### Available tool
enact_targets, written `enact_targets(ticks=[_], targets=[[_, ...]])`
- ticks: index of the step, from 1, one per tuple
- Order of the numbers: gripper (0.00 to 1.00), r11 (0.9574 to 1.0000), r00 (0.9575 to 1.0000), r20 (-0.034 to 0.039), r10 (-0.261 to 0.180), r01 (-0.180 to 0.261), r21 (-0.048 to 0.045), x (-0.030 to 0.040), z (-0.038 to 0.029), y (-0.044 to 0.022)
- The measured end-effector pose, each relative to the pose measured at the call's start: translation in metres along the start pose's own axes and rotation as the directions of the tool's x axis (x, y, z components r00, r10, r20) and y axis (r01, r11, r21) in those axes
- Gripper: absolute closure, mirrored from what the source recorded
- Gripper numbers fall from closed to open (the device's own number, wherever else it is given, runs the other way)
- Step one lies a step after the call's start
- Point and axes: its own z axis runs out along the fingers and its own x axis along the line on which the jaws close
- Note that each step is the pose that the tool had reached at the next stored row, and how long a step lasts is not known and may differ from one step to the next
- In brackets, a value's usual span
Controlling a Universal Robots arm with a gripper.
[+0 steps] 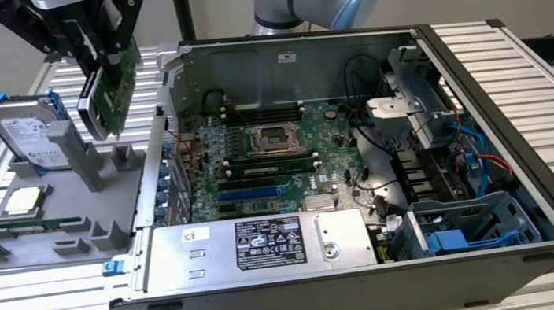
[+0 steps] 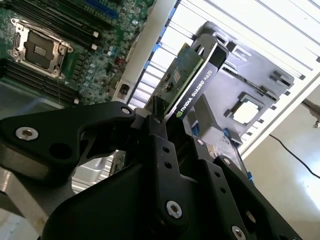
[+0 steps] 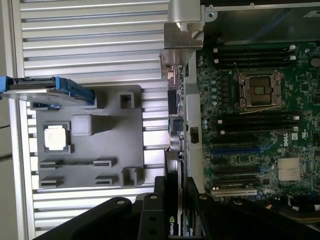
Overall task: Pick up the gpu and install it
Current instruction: 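Pick up the gpu and move the gpu toward the slot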
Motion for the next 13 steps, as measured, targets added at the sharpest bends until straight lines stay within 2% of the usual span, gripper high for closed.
enact_targets(ticks=[13], targets=[[1.0,1.0,1.0,-0.0029,0.0,0.0,0.0002,-0.017,0.0002,0.0012]])
